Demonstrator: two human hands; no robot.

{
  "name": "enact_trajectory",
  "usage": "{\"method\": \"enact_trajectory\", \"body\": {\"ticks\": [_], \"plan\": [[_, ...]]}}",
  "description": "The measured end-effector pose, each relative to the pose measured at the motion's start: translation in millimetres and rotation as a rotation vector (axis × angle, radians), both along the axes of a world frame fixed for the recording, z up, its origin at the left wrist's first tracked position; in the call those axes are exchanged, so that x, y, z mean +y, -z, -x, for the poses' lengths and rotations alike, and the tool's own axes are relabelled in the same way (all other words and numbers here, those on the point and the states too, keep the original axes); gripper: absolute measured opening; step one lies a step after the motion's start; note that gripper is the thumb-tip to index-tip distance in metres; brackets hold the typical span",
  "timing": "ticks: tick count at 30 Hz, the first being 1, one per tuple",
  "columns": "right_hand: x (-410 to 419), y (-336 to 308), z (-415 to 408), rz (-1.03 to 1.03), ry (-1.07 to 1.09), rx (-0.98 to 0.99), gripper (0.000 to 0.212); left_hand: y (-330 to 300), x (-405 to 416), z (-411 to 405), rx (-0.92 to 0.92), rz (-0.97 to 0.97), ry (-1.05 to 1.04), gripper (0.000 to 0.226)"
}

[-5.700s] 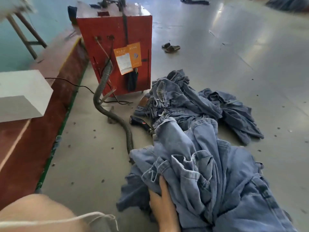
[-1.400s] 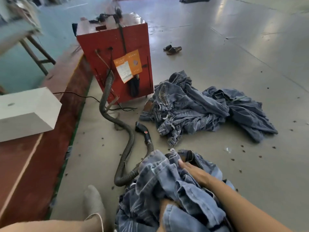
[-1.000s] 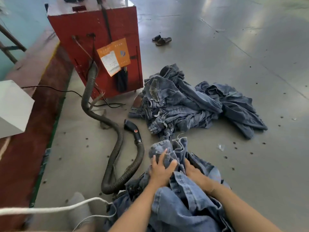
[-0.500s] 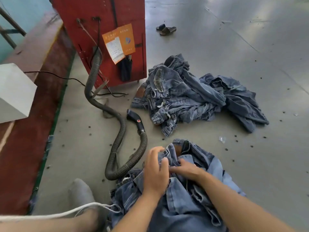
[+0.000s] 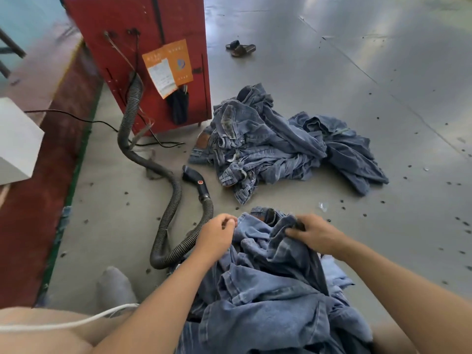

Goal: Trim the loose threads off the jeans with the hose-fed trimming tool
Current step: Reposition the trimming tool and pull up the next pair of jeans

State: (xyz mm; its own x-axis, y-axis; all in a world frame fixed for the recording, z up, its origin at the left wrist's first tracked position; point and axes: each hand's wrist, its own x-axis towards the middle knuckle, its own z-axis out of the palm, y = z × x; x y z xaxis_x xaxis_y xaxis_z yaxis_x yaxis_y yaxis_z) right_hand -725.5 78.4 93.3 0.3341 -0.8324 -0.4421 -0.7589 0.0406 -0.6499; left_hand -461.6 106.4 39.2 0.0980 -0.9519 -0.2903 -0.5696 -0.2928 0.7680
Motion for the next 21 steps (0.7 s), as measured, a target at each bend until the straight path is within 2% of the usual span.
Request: {"method": "enact_trajectory", "body": {"ticks": [3, 4, 5, 7, 8, 9, 10, 13, 14, 16, 18, 19, 20, 21], "plan": [[0.5, 0.3, -2.5, -0.13, 0.616, -0.565, 0.018, -34.6, 4.2, 8.2, -0.019, -0.028, 0.15, 0.029], [0.6, -0.8, -4.3, -0.209, 0.797, -0.759, 0.021, -45.3, 9.1, 9.7, -0.016, -0.085, 0.232, 0.042], [0.8, -2.6, -5.5, -0.274, 0.92, -0.901, 0.025, -54.2, 16.1, 10.5, -0.039, -0.193, 0.346, 0.067], [-2.1, -4.4, -3.7, -0.349, 1.004, -1.031, 0.028, -62.1, 34.3, 9.3, -0.25, -0.429, 0.696, 0.121], [-3.5, -4.8, -2.9, -0.361, 1.001, -1.045, 0.026, -64.7, 44.7, 8.1, -0.388, -0.489, 0.87, 0.132], [-4.4, -4.2, -1.5, -0.368, 0.986, -1.03, 0.024, -64.8, 54.3, 7.6, -0.512, -0.482, 0.99, 0.134], [-4.9, -2.8, -0.8, -0.37, 0.963, -0.998, 0.023, -62.8, 59.5, 8.0, -0.608, -0.417, 1.041, 0.127], [-5.0, -0.7, -2.7, -0.336, 0.819, -0.79, 0.023, -67.1, 46.5, 9.4, -0.703, -0.06, 0.898, 0.073], [-4.5, -1.3, -5.3, -0.321, 0.737, -0.704, 0.025, -70.7, 40.5, 9.7, -0.717, 0.075, 0.852, 0.067], [-1.1, -2.5, -12.1, -0.299, 0.562, -0.548, 0.038, -71.1, 36.4, 14.2, -0.799, 0.414, 0.701, 0.069], [6.6, -4.1, -19.5, -0.296, 0.4, -0.389, 0.061, -60.0, 42.9, 25.8, -0.791, 0.575, 0.409, 0.077], [10.6, -1.4, -23.2, -0.245, 0.291, -0.246, 0.072, -52.0, 47.4, 29.3, -0.754, 0.522, 0.238, 0.082], [14.8, 4.5, -26.1, -0.139, 0.184, -0.034, 0.082, -45.3, 50.6, 29.1, -0.663, 0.365, 0.067, 0.086], [19.9, 11.1, -27.3, 0.014, 0.133, 0.167, 0.087, -36.2, 51.3, 27.8, -0.539, 0.119, -0.081, 0.088]]}}
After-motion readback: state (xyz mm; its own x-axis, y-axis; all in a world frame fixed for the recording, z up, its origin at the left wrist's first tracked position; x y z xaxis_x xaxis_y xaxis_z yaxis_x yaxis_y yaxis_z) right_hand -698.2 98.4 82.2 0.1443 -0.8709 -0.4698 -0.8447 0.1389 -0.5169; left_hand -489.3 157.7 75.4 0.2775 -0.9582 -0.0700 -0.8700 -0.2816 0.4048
